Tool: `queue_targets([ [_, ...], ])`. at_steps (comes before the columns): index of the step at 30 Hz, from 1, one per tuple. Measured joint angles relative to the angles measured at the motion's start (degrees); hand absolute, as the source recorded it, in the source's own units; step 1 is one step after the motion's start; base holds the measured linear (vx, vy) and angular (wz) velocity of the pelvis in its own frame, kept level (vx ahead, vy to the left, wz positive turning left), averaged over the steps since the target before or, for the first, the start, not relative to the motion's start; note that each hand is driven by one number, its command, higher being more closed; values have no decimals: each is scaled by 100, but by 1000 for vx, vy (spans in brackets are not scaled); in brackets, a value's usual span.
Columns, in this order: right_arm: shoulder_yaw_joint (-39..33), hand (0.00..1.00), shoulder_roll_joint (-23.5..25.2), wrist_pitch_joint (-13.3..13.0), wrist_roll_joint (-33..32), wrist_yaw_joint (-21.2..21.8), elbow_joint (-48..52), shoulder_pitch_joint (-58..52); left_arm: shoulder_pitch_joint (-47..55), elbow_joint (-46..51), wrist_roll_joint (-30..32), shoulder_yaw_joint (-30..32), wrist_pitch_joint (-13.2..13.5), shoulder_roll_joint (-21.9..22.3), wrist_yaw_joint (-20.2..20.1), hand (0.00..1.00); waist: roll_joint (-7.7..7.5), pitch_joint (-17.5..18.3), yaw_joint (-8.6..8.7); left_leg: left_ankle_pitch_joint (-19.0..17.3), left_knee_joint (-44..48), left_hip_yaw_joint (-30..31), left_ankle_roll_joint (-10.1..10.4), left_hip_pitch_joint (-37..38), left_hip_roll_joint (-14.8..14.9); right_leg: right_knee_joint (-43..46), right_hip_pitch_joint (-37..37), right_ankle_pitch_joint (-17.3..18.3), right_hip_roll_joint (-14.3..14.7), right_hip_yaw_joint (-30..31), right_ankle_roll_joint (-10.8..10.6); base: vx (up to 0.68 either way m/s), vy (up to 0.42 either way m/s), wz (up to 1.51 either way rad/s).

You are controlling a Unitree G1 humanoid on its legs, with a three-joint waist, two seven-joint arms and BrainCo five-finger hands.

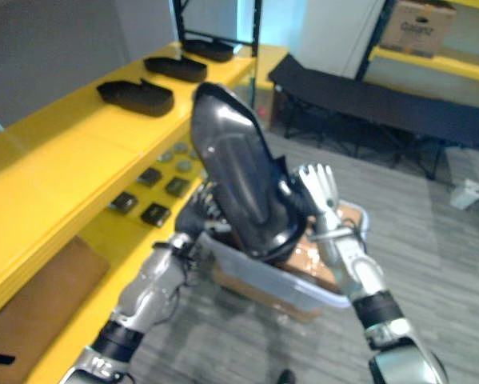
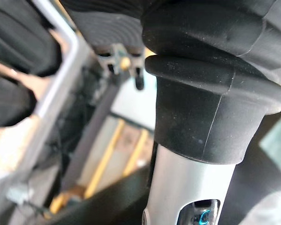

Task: Walk over and take plastic housings, then place them on the shelf

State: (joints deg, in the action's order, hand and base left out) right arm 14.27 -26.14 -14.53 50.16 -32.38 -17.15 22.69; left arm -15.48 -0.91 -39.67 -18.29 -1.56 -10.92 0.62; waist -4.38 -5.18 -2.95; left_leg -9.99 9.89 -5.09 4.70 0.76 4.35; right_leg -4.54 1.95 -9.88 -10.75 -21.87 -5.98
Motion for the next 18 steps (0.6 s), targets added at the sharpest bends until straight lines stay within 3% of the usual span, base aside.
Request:
queue_targets([
  [4,28,100,53,0,1,0,-13,-38,0,0,-332,3,-186,0,-268,0,-88,58,5,0,1,0,0,1,-3,-1,0,-2,9,1,3,0,0,0],
  [7,228,100,62,-3,16,-2,-90,-44,-1,5,-642,-41,-468,7,-639,0,-165,111,23,0,4,-4,0,1,-7,-1,0,-7,-4,3,-2,0,0,0],
  [12,341,100,177,-22,22,-2,-208,-122,16,-8,-1227,-64,-859,0,-1111,0,-186,125,41,0,13,-9,0,-2,-25,-1,-7,-9,-10,3,-5,0,0,0],
  [18,320,100,148,-22,20,-10,-207,-122,17,-33,-1399,-59,-985,-5,-1296,0,-179,122,72,-2,43,-12,-1,-51,-26,-1,-36,-11,-8,7,-2,0,0,0],
])
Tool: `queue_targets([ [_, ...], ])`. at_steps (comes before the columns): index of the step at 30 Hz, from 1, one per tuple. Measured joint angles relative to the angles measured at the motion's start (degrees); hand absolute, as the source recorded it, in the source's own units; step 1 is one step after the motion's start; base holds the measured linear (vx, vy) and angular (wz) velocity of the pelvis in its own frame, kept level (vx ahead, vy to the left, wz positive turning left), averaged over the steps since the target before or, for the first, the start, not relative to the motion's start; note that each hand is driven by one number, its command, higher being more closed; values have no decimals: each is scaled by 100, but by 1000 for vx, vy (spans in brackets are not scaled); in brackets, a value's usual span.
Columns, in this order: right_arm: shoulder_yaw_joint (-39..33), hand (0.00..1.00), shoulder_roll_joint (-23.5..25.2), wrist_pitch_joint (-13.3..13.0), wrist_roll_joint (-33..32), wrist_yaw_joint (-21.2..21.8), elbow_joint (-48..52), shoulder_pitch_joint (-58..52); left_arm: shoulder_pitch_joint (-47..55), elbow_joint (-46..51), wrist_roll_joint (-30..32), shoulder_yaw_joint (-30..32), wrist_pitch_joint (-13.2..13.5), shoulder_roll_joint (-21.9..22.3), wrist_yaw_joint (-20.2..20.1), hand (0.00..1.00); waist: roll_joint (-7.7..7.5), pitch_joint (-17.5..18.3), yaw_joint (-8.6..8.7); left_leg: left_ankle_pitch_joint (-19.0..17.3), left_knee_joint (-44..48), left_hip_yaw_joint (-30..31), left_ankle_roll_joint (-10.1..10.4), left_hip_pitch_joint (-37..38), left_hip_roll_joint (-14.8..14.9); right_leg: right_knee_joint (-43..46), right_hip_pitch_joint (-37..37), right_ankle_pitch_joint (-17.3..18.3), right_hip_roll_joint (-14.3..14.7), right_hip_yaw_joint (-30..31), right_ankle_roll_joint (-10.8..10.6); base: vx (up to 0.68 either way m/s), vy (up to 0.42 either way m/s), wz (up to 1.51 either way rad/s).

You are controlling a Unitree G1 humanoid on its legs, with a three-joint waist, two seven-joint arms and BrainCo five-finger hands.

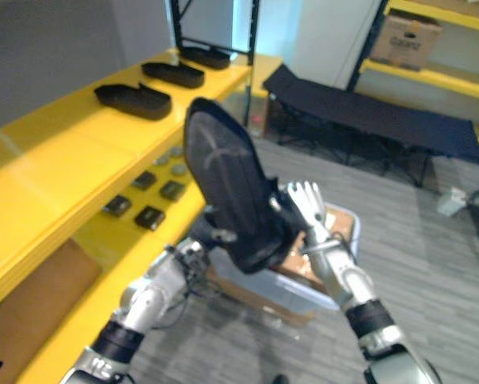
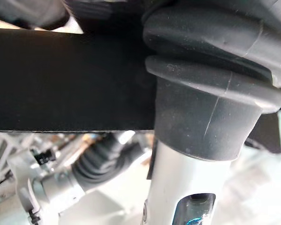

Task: Walk over and take plastic housings, then place them on the shelf

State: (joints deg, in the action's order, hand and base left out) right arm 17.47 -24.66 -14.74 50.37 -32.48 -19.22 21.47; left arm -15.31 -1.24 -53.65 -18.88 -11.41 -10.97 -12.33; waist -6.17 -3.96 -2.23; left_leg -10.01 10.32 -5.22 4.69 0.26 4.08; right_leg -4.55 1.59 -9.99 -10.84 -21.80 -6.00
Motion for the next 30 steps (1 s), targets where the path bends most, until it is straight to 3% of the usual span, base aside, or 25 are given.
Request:
queue_targets([
  [6,-9,100,-6,-11,2,7,1,0,155,0,-48,7,-62,0,-21,0,97,-4,3,-1,23,-2,1,-30,-1,1,-27,-8,0,3,3,0,0,0],
  [10,-95,100,-6,-24,-7,5,6,1,343,0,106,-51,-122,19,228,0,212,-4,-3,-4,24,-1,0,-32,0,1,-26,-8,0,2,3,0,0,0],
  [16,-98,100,-3,-25,-12,0,84,0,432,1,1143,22,-103,20,795,0,283,-5,-14,-4,25,5,0,-27,4,1,-16,-8,6,0,3,0,0,0],
  [20,-98,100,54,-84,-21,-45,326,-26,534,1,1661,98,56,51,1199,0,293,-11,-15,-4,25,8,0,-25,3,1,-10,-8,5,1,3,0,0,0],
  [24,-96,100,222,-290,-70,-266,541,-138,656,-51,1658,351,178,183,1558,0,319,-27,-23,-4,23,7,0,-24,3,1,-10,-7,5,1,3,0,0,0],
  [30,-46,100,497,-319,-131,-383,551,-434,658,-300,1656,535,441,260,2069,0,391,-72,-35,-5,21,5,-1,-22,6,1,-10,-7,7,6,4,0,0,0],
])
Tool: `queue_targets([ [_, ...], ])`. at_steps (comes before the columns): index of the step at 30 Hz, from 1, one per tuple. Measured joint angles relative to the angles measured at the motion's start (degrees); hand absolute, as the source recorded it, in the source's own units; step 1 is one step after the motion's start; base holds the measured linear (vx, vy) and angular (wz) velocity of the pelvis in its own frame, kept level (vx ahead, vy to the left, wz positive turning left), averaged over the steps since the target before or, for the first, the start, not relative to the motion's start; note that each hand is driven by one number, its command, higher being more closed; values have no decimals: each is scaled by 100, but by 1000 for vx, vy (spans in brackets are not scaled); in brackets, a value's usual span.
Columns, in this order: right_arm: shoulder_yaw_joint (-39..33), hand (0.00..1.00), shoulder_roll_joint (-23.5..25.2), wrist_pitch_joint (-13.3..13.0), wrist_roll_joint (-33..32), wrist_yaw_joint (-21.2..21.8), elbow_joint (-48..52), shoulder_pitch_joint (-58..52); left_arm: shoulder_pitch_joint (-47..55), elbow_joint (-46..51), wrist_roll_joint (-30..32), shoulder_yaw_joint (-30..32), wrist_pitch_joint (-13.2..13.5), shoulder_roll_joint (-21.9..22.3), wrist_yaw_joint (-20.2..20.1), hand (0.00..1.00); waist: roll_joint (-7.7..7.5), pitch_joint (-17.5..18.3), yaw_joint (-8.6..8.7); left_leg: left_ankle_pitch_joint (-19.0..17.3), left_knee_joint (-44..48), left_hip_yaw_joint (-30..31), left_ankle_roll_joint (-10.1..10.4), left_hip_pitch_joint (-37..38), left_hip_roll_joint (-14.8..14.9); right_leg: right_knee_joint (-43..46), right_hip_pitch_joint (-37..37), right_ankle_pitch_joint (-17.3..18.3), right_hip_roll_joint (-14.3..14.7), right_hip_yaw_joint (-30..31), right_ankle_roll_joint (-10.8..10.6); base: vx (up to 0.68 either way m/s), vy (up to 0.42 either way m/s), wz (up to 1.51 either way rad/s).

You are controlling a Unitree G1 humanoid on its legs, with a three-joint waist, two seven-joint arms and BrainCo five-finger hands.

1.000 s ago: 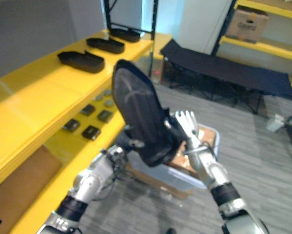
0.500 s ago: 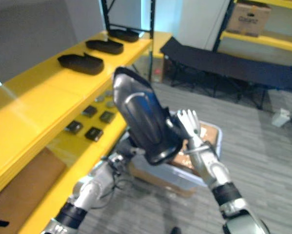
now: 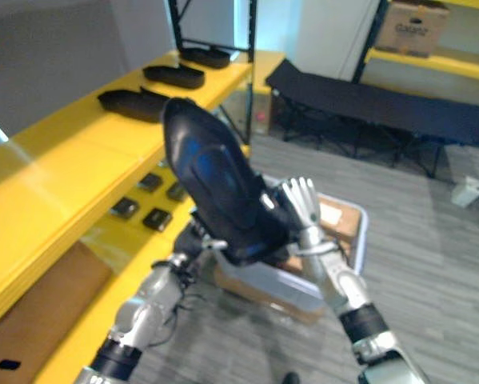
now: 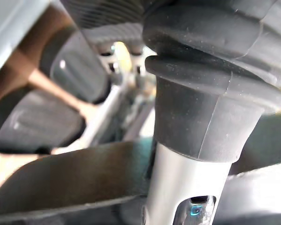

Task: Walk over and take plastic housings, then place them on the shelf

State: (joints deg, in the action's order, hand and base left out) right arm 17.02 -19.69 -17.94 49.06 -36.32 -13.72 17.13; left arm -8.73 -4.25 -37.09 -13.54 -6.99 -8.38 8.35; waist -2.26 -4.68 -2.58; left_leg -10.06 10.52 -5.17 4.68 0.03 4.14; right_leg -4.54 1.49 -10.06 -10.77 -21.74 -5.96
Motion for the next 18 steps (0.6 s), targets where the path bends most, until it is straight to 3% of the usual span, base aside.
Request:
queue_targets([
  [1,23,100,51,-33,-70,-2,4,-96,3,-62,-7,10,88,12,83,100,17,-8,-2,0,-2,-1,0,1,2,0,-1,0,1,1,0,0,0,0],
  [6,249,100,201,-37,-291,-6,3,-397,7,-281,-92,168,375,158,386,100,25,-12,0,-1,-6,-4,1,3,12,-1,-4,0,5,5,0,0,0,0],
  [11,611,100,421,-38,-556,-28,-52,-760,5,-430,-359,292,911,256,785,100,25,-12,2,0,-29,-7,1,0,27,-2,-25,0,4,16,0,0,0,0],
  [14,740,100,567,-37,-562,-106,-134,-895,-11,-434,-642,382,1236,331,814,100,24,-12,3,0,-28,-7,1,-1,25,-4,-26,0,0,16,0,0,0,0],
  [18,858,100,659,-36,-723,-261,-297,-920,-19,-461,-1132,379,1308,432,659,100,23,-11,2,0,-28,-6,1,-1,24,-5,-26,-1,-2,16,0,0,0,0],
])
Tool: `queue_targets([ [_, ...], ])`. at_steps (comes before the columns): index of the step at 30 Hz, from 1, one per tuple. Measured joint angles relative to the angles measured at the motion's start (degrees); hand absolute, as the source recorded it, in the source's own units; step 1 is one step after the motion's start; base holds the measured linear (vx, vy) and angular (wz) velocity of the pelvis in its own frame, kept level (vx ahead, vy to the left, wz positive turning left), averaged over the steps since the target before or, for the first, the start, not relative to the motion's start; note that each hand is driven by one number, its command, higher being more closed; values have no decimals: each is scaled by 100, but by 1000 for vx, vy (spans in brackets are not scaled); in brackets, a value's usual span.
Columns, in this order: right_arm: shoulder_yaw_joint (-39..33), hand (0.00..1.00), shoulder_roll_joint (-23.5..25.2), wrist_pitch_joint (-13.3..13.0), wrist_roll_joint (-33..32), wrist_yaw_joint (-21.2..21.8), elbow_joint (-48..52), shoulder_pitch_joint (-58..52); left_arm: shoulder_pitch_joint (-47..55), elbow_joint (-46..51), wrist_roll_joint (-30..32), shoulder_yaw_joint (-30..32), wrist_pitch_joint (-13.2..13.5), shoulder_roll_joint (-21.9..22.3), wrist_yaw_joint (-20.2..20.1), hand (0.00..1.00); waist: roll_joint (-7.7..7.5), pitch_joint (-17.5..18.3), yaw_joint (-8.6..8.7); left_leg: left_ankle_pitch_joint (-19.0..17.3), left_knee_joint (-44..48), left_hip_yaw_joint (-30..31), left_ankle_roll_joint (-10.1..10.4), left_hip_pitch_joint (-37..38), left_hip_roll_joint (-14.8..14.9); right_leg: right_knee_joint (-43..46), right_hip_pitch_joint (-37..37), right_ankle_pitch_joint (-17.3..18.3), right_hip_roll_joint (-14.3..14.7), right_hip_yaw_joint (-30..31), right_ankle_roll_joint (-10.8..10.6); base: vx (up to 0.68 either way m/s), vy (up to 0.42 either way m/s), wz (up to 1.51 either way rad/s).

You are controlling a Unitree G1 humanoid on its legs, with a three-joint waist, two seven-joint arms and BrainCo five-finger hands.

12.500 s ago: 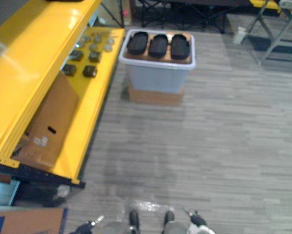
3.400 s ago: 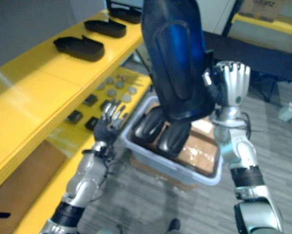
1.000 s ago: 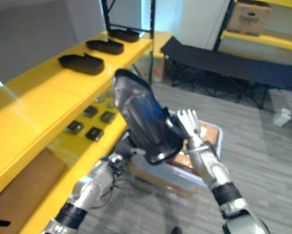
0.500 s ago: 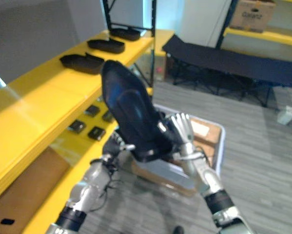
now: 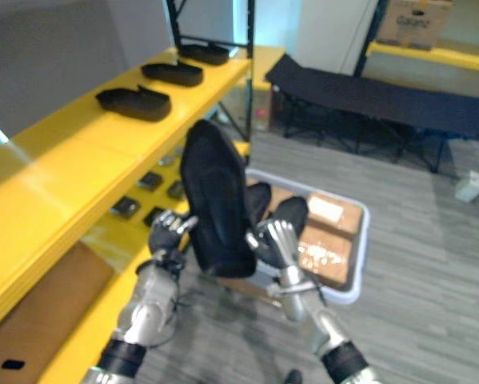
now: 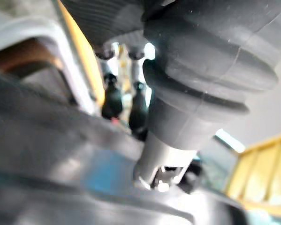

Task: Walk over and take plastic housings, then place them on the shelf

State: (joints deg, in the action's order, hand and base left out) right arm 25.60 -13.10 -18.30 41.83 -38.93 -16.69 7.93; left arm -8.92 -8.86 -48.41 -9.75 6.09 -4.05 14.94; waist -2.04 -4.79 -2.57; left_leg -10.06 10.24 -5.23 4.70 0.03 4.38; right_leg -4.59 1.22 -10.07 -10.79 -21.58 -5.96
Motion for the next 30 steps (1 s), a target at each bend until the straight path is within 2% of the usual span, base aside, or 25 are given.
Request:
queue_targets([
  [3,85,100,2,3,-146,-137,-13,-2,-11,-32,-350,-27,-2,3,-271,100,0,0,5,0,-1,-5,0,-3,1,-1,-11,-2,1,7,2,0,0,0],
  [4,91,100,2,4,-180,-156,-13,-2,-20,-32,-389,-27,0,3,-318,0,0,0,5,0,-1,-5,0,-2,1,-2,-11,-2,1,8,1,0,0,0],
  [5,98,100,2,4,-187,-241,-12,-1,-32,-33,-474,-20,-19,-15,-447,0,-1,1,7,0,0,-6,0,-1,1,-3,-12,-8,1,10,1,0,0,0],
  [10,114,100,-2,81,-338,-314,-13,-2,-155,-33,-509,-25,-176,-68,-545,0,-1,1,5,1,22,-7,-1,-1,-2,-6,-29,-32,-3,16,9,0,0,0],
  [12,120,100,-19,99,-401,-354,-13,-2,-218,-33,-489,-52,-282,-185,-741,0,-2,1,5,1,27,-7,-1,-2,-1,-7,-32,-40,-2,23,13,0,0,-2],
  [13,143,100,-46,106,-450,-356,-13,-2,-284,-33,-382,-65,-374,-285,-899,0,-2,1,9,2,32,-6,-1,-4,-1,-9,-40,-56,-2,36,24,0,0,-4],
  [15,200,100,-82,109,-460,-357,-13,-2,-319,-34,-181,-84,-419,-347,-954,0,-2,1,7,2,33,-12,-2,-10,-3,-11,-56,-73,-2,69,35,0,0,-8],
  [17,276,100,-148,112,-546,-355,-13,-3,-362,-35,258,-298,-541,-571,-955,0,-5,3,5,2,32,-31,-3,-26,-5,-20,-98,-94,-2,111,42,-11,1,-8],
  [19,285,100,-177,119,-564,-350,-13,-3,-362,-65,599,-357,-590,-585,-954,0,-5,2,7,4,36,-30,-6,-40,-6,-21,-112,-108,-2,117,46,-49,5,-2],
  [25,340,100,-303,131,-583,-317,-12,-2,-361,-275,1835,-579,-968,-715,-953,0,-5,3,17,14,42,-15,-21,-103,-4,-57,-136,-115,1,119,56,-57,6,1],
  [28,349,100,-315,131,-589,-294,-12,-2,-361,-275,2389,-782,-1096,-909,-956,0,-6,3,20,15,42,-18,-21,-101,-4,-58,-136,-116,2,122,56,-10,3,0],
  [29,356,100,-316,131,-600,-281,-11,-2,-361,-275,2564,-810,-1197,-928,-961,100,-5,3,20,15,42,-19,-21,-100,-7,-58,-136,-116,-1,123,56,0,0,0],
  [30,358,100,-316,131,-615,-272,-10,-2,-360,-275,2669,-829,-1245,-932,-962,100,-5,3,20,15,42,-19,-21,-101,-8,-58,-137,-116,-2,123,56,0,0,0],
])
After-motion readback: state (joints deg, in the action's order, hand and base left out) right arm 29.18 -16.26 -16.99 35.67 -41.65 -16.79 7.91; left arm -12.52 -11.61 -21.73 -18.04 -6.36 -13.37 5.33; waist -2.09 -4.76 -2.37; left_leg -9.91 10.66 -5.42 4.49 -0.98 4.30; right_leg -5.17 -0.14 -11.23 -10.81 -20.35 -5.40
